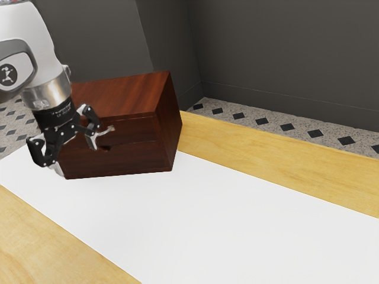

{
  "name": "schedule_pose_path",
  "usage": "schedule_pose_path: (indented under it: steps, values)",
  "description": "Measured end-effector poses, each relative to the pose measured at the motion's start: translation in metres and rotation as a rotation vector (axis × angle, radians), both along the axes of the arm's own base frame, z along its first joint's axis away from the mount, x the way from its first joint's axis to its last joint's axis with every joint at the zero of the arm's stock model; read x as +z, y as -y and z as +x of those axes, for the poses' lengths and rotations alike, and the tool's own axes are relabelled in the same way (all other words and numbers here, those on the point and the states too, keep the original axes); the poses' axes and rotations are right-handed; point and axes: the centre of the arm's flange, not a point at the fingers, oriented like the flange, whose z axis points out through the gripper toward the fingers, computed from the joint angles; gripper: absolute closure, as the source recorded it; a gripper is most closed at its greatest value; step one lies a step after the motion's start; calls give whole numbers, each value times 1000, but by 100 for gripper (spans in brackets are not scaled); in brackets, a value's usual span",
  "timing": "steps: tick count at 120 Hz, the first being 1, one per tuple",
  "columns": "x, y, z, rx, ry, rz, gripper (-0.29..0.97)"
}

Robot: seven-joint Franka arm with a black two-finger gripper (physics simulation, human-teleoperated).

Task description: Pull the drawer handle with one arm to open the drawer

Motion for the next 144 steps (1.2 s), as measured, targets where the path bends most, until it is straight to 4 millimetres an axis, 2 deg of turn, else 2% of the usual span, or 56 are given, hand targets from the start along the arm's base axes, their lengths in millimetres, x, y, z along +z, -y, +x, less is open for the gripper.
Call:
schedule_pose_path:
  steps: [17, 35, 45, 57, 69, 77, 85, 115, 144]
  values:
    - [-3, -29, 4, 111, 68, -9, 0]
    - [-9, -70, 4, 248, 107, -24, 0]
    - [-12, -76, 11, 299, 117, -21, 0]
    - [-19, -70, 23, 327, 118, -32, 0]
    - [-29, -75, 31, 352, 123, -67, 0]
    - [-33, -92, 28, 386, 136, -86, 0]
    - [-36, -101, 28, 403, 143, -91, 0]
    - [-32, -100, 29, 410, 167, -88, 0]
    - [-46, -112, 37, 429, 163, -97, 0]
